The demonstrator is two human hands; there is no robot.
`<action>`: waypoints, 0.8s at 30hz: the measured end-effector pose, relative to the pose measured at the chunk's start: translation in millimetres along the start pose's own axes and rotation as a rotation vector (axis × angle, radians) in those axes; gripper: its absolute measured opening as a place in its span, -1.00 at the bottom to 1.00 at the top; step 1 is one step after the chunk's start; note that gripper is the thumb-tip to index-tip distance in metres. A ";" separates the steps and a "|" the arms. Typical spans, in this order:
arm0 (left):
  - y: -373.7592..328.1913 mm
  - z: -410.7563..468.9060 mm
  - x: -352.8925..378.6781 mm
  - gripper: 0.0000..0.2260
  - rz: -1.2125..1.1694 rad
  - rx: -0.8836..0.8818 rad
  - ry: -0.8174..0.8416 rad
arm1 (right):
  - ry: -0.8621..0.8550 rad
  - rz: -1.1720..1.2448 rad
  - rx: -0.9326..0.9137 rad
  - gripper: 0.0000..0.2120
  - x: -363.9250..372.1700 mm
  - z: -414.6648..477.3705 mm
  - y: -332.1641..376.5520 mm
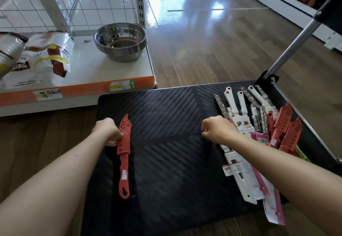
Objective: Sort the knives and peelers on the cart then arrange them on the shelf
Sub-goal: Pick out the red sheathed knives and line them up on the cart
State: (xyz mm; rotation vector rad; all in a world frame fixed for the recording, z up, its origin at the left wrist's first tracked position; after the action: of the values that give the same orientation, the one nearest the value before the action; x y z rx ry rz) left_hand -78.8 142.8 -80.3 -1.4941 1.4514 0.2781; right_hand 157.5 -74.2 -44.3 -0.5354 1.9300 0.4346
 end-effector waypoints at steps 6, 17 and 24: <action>-30.8 -13.0 -7.4 -0.92 0.448 0.120 -0.006 | 0.000 0.011 -0.011 -0.81 2.3 -2.2 -2.7; -191.2 -63.3 64.2 -0.63 0.750 0.898 -0.072 | -0.109 0.147 0.156 -0.84 -28.2 -8.1 -85.7; -246.6 -100.8 117.1 -0.53 0.623 1.176 0.032 | -0.113 0.146 0.342 -0.87 -36.0 -32.0 -167.4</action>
State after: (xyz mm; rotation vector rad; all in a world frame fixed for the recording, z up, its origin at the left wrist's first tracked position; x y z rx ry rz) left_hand 115.9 -58.4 -0.9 -0.0956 1.6128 -0.2290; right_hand 238.0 -224.5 -8.7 -0.1455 1.8878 0.2130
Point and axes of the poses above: each hand's wrist, its own z-axis towards the middle knuckle, its own x-axis out of the palm, y = z × x, the point moved 9 cm from there along z, towards the middle knuckle, and after that the axes turned 13 degrees about x, right-handed, at the moved point
